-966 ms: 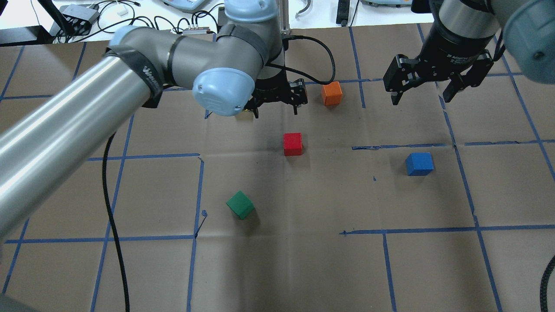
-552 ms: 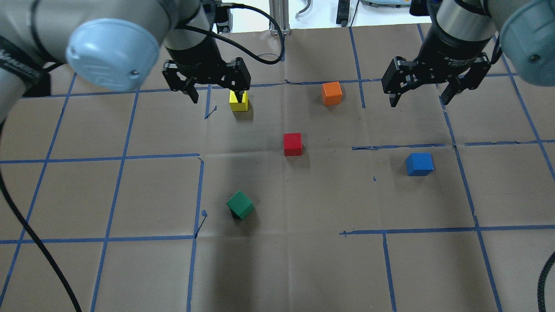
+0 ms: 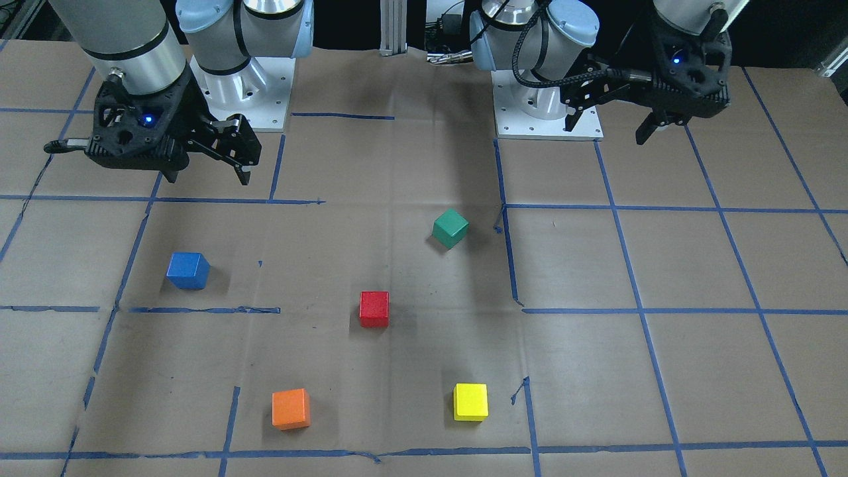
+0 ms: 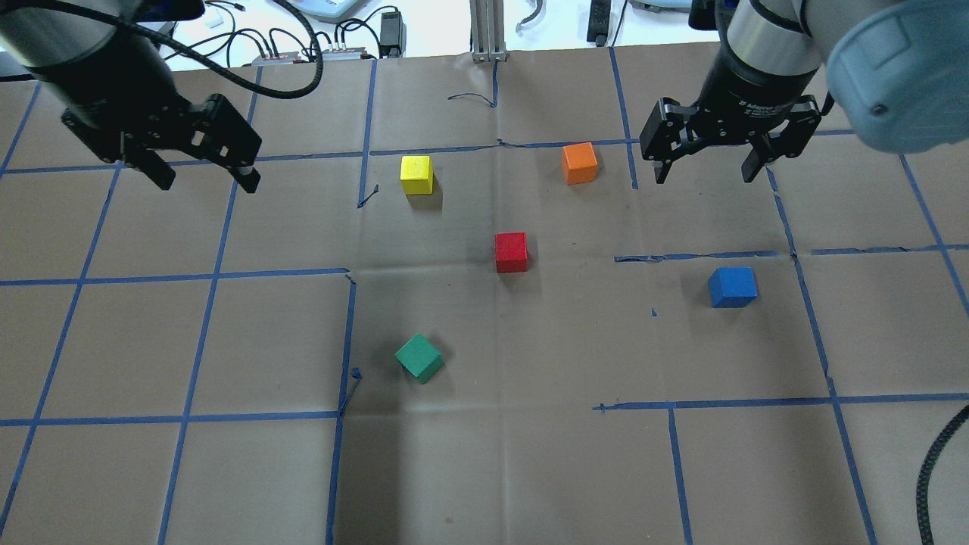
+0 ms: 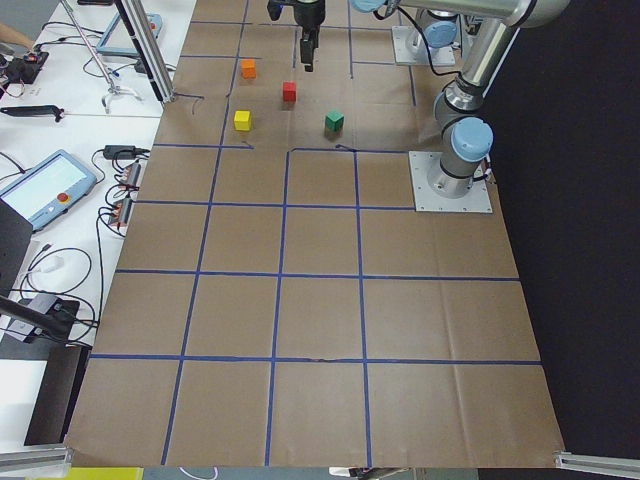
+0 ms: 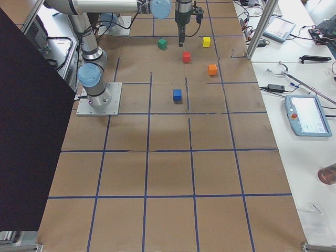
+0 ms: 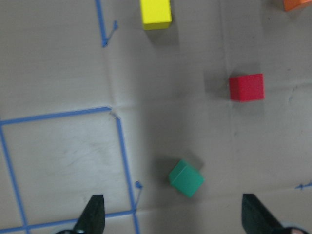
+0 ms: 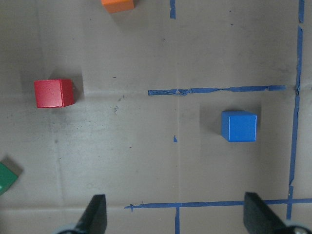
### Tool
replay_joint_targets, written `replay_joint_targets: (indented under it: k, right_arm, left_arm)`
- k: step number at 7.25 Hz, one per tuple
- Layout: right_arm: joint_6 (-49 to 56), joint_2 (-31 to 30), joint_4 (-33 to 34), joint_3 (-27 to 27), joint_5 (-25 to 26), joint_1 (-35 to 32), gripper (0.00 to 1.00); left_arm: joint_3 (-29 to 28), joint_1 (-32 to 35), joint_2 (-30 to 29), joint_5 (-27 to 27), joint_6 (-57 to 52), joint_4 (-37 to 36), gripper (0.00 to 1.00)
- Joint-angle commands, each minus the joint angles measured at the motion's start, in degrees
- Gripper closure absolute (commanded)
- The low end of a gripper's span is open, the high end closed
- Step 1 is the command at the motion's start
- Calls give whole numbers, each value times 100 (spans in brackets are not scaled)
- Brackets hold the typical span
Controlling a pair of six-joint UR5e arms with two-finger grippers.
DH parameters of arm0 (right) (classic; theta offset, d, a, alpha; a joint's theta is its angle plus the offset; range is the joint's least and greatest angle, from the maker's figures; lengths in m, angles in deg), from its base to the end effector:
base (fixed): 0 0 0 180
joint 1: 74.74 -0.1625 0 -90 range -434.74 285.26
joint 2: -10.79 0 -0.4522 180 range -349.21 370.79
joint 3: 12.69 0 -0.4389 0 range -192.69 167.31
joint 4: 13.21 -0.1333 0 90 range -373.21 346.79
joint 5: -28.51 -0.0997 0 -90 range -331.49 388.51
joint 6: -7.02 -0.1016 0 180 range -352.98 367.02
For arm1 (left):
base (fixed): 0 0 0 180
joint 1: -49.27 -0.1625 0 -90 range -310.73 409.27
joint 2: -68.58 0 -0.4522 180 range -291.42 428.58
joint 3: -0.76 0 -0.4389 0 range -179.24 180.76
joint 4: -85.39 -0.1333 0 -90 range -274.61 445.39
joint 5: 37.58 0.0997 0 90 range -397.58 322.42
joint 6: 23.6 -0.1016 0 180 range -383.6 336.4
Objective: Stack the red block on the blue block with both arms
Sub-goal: 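Withdraw the left gripper while the right gripper moves over the red cube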
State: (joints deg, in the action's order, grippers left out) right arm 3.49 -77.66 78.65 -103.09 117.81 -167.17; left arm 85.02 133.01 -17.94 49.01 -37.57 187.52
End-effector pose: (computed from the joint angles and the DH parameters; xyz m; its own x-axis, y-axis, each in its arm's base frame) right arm 0.1578 -0.5442 0.4979 -0.9997 0.0192 -0.0121 0.0192 0.9998 0.0023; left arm -0.0840 -0.5124 0.5778 -0.9889 0.1311 0.0699 0.1338 0.9904 0.0349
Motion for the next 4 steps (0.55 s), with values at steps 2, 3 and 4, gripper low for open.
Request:
replay_joint_targets:
  k: [2,3,4]
  right_arm:
    - [-629,397,419,14,-9,-861,0]
    - [-875,564,673,22,-18,-1099,0]
    - [-1016,731,911,40,-210,-1284,0]
  left_arm:
    - [-6,-112,232,644,-45,26,0]
    - [3,-112,241,649,-10,27,0]
    - [12,-104,215,579,34,18,0]
